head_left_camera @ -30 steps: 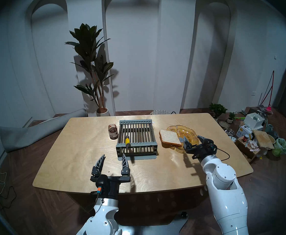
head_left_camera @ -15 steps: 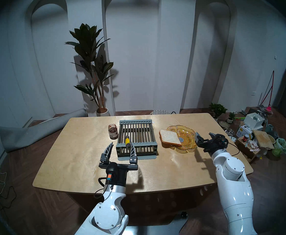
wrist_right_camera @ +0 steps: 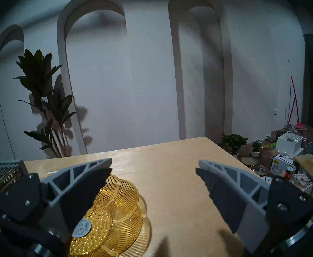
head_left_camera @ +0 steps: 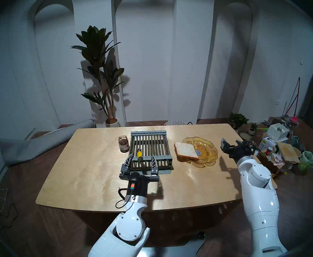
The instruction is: Spread jam over the slice of bread with the knife
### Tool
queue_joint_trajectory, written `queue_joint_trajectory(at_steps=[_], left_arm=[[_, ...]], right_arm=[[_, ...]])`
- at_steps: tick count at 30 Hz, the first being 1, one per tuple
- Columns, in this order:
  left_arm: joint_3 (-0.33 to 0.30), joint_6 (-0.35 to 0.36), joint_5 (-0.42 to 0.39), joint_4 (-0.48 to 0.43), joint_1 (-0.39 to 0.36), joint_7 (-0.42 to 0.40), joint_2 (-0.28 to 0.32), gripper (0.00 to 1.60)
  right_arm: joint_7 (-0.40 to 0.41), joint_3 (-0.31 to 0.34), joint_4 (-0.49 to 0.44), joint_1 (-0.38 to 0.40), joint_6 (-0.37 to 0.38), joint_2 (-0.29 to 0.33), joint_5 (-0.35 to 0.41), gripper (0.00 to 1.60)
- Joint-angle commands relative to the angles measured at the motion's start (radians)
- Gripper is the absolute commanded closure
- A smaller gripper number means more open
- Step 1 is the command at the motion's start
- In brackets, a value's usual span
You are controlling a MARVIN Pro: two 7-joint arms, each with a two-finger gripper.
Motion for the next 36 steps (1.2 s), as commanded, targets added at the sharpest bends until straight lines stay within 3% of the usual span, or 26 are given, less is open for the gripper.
queue_joint_trajectory(at_steps=[1, 10, 20, 24, 36], left_arm=[[0.034, -0.012, 0.026, 0.039, -0.109, 0.088, -0.024, 0.0], [0.102, -0.026, 0.029, 0.14, -0.193, 0.273, -0.039, 0.0], [0.185, -0.036, 0.015, 0.182, -0.244, 0.459, -0.033, 0.0], [0.211, -0.042, -0.014, 0.178, -0.255, 0.491, -0.029, 0.0], [0.222, -0.03, -0.087, 0.189, -0.26, 0.432, -0.026, 0.0]], right_arm=[[0.002, 0.004, -0.008, 0.054, -0.015, 0.003, 0.012, 0.0], [-0.014, 0.025, 0.02, 0.1, -0.013, 0.006, 0.035, 0.0], [-0.02, 0.026, 0.034, 0.116, -0.019, 0.008, 0.044, 0.0], [-0.023, 0.025, 0.042, 0.122, -0.024, 0.009, 0.044, 0.0], [-0.021, 0.023, 0.041, 0.125, -0.025, 0.009, 0.055, 0.0]])
